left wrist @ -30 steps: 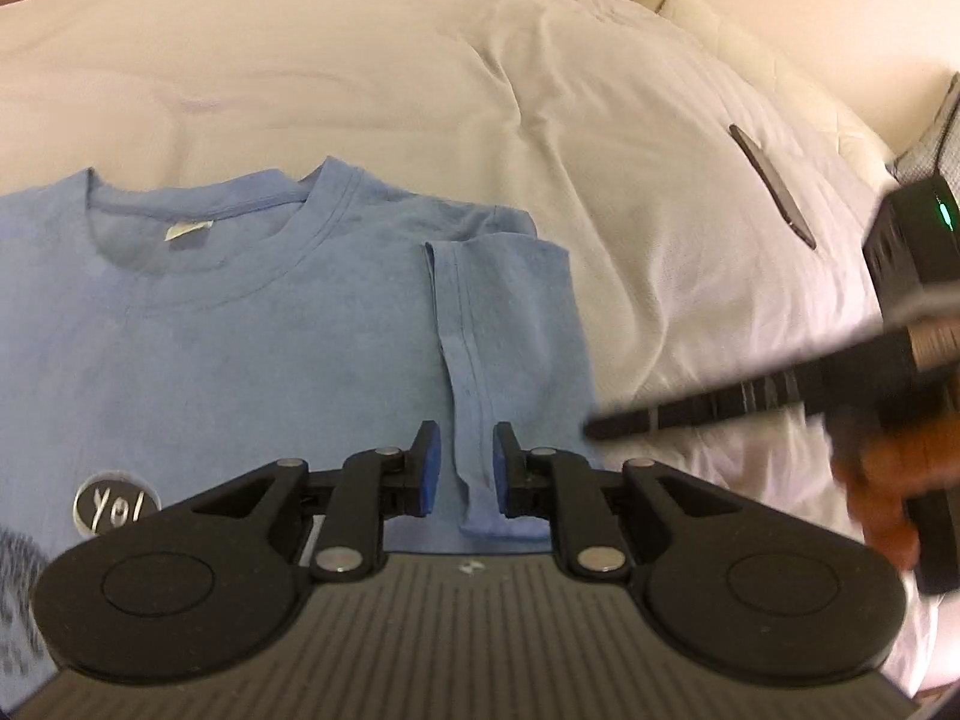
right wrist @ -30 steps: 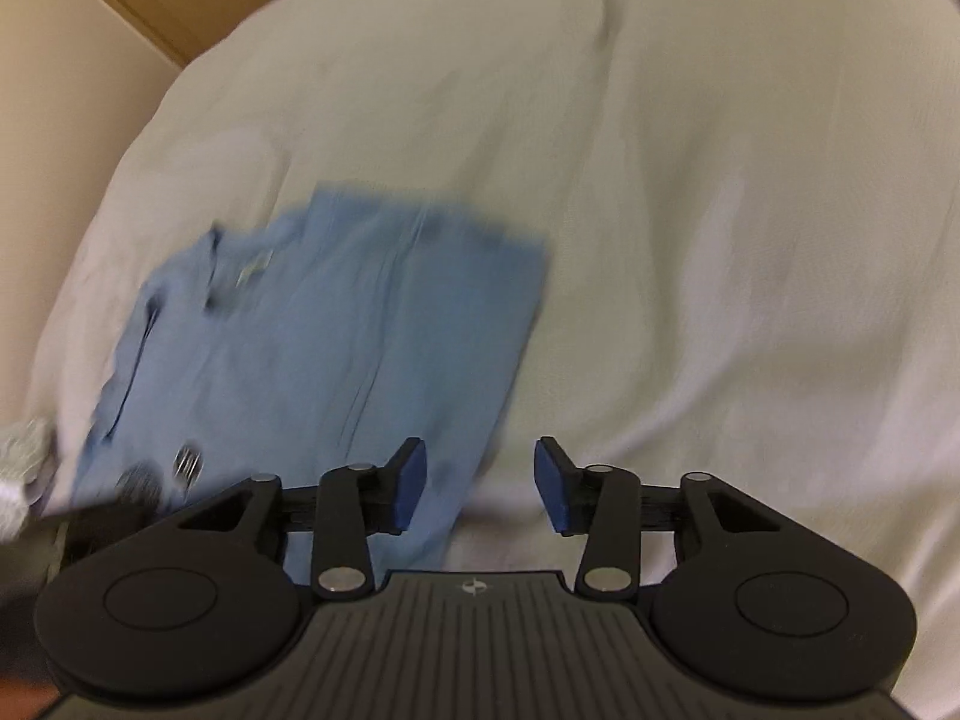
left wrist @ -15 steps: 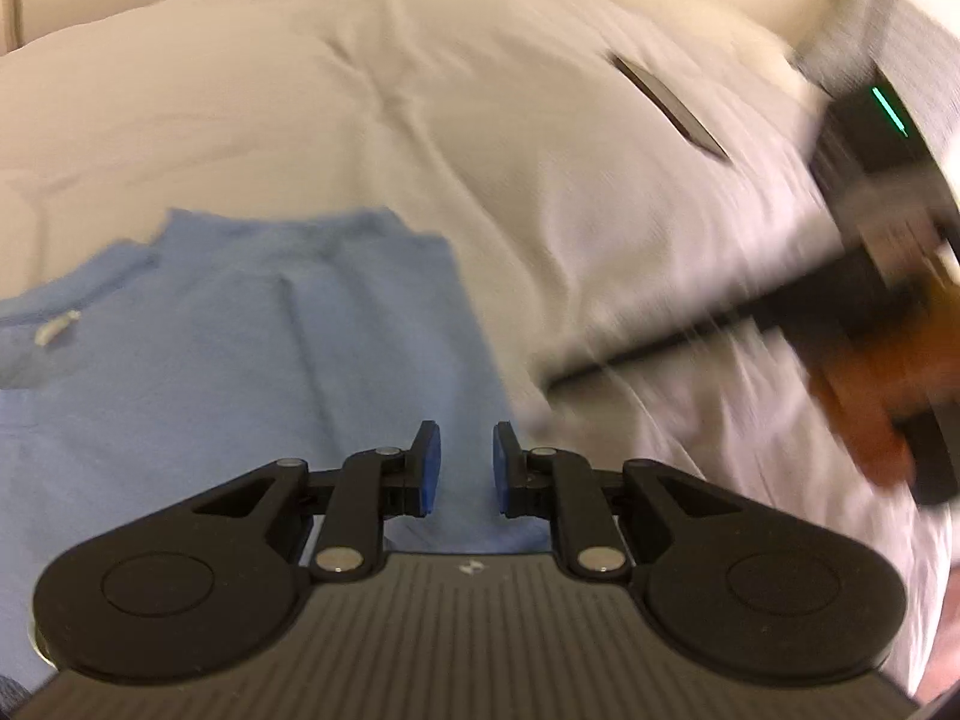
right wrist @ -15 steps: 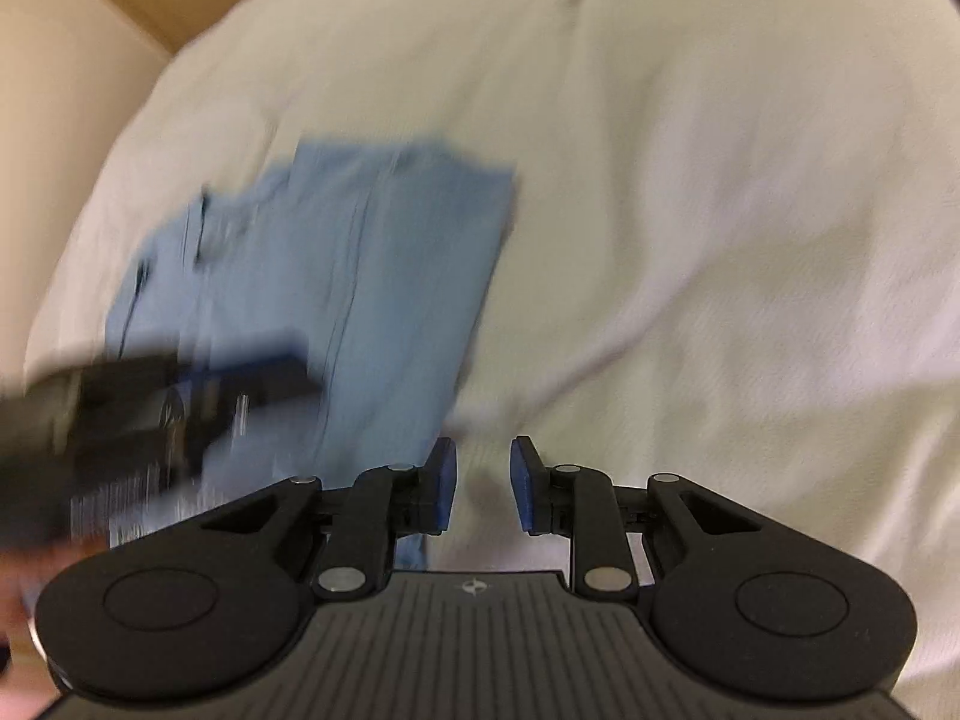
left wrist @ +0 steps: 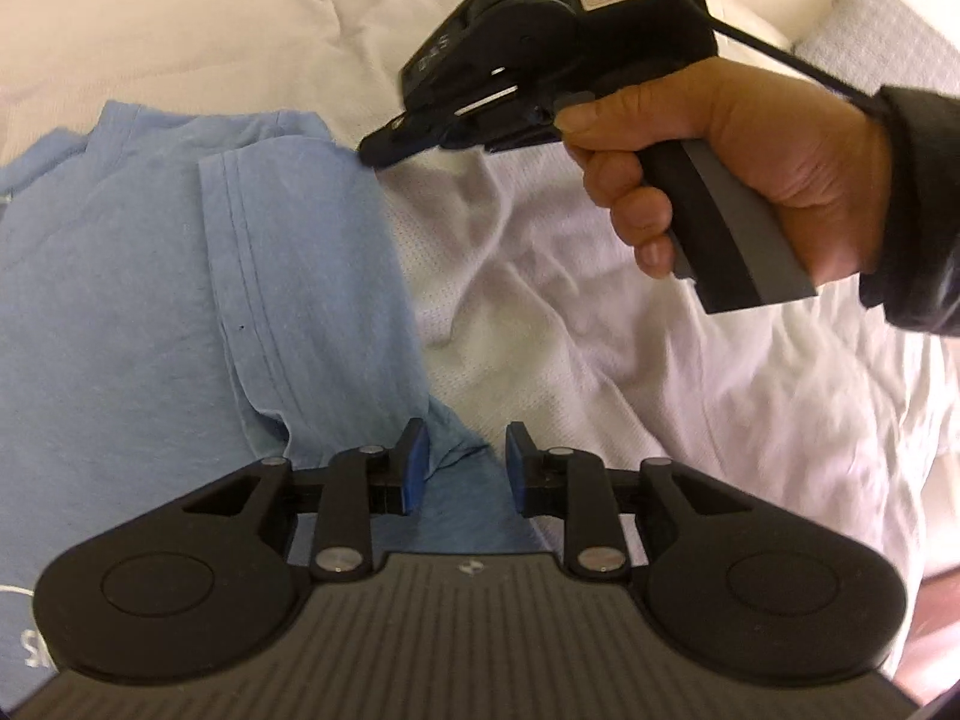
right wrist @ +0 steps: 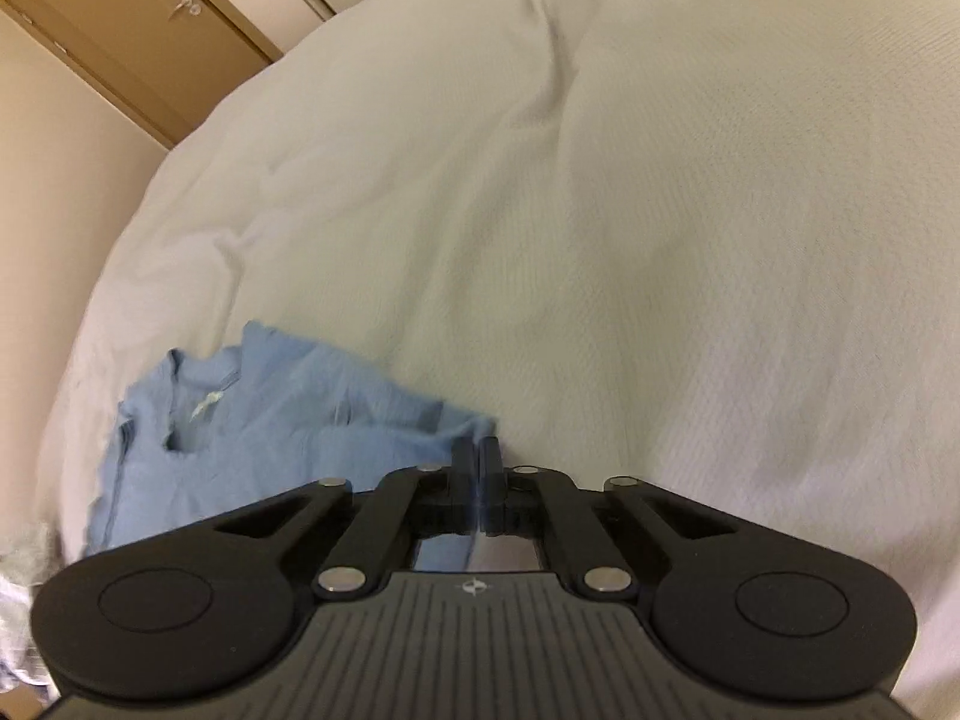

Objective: Fold clothes

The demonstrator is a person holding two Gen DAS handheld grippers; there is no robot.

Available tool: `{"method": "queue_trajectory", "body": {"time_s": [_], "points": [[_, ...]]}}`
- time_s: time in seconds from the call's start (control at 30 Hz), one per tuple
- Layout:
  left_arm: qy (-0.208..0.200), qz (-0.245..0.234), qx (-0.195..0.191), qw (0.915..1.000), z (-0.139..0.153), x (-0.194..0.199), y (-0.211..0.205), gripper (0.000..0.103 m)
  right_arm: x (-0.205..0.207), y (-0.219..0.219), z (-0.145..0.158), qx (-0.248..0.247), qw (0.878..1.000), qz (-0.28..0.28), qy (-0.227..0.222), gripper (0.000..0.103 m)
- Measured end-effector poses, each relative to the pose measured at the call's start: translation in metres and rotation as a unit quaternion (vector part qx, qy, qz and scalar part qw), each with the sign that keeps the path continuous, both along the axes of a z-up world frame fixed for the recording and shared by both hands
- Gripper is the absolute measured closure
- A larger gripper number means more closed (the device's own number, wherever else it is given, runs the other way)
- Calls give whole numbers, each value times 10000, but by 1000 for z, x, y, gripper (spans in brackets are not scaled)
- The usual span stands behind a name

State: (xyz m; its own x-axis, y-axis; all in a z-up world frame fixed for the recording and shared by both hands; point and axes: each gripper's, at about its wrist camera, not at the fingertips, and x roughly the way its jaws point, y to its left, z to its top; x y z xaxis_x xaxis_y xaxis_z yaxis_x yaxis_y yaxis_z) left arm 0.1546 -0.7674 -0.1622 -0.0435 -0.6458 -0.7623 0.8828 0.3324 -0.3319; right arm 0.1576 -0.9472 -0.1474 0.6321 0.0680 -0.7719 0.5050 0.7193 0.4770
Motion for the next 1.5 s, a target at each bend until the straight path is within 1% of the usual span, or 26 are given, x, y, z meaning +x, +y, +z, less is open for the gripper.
{"method": "queue_trajectory", "body": {"time_s": [0.07, 0.13, 0.2, 0.33, 0.47, 0.53, 0.63, 0.73, 0.87, 0.97, 1.07, 1.17, 1.23, 1.27, 1.37, 1.47, 1.5], "points": [[32, 19, -5, 10000, 1, 0, 2, 80, 1, -5, 3, -204, 9998, -63, -27, 103], [99, 21, -76, 9999, 10, 1, 8, 80, 3, -11, 4, -245, 9997, -92, -17, 103], [111, 23, -79, 9999, 18, -1, 18, 81, 0, -9, 12, -296, 9995, -17, -79, 102], [-91, 45, 37, 9999, 31, -5, 43, 81, -16, 22, 31, -275, 9985, 420, -197, 93], [-345, 221, 223, 9989, 39, -1, 70, 81, -33, 75, 32, -70, 9931, 1159, -133, 91], [-449, 369, 314, 9978, 43, 4, 83, 81, -40, 102, 23, -32, 9879, 1553, 7, 90], [-619, 574, 466, 9953, 50, 11, 100, 81, -49, 126, 4, -40, 9805, 1917, 423, 90], [-918, 661, 667, 9913, 60, 17, 119, 79, -62, 135, 10, -243, 9796, 1946, 440, 89], [-1160, 763, 908, 9861, 73, 23, 159, 78, -80, 144, 27, -209, 9849, 1662, 436, 83], [-1300, 829, 1075, 9822, 82, 26, 199, 76, -87, 170, 36, -140, 9854, 1627, 480, 80], [-1445, 888, 1262, 9774, 89, 33, 242, 69, -94, 197, 45, -70, 9858, 1592, 524, 77], [-1675, 914, 1451, 9709, 94, 42, 279, 66, -102, 224, 54, -1, 9862, 1556, 568, 76], [-1827, 1004, 1500, 9664, 95, 53, 304, 64, -106, 241, 60, 45, 9864, 1532, 597, 74], [-1865, 1086, 1473, 9653, 95, 61, 316, 63, -107, 251, 63, 72, 9865, 1522, 601, 74], [-1896, 1213, 1178, 9672, 93, 94, 344, 62, -83, 290, 71, 158, 9871, 1528, 442, 73], [-2051, 1049, 839, 9695, 86, 133, 354, 62, -35, 330, 76, 28, 9882, 1520, 179, 72], [-2086, 961, 757, 9703, 82, 144, 353, 62, -17, 340, 76, -26, 9894, 1449, 110, 70]]}}
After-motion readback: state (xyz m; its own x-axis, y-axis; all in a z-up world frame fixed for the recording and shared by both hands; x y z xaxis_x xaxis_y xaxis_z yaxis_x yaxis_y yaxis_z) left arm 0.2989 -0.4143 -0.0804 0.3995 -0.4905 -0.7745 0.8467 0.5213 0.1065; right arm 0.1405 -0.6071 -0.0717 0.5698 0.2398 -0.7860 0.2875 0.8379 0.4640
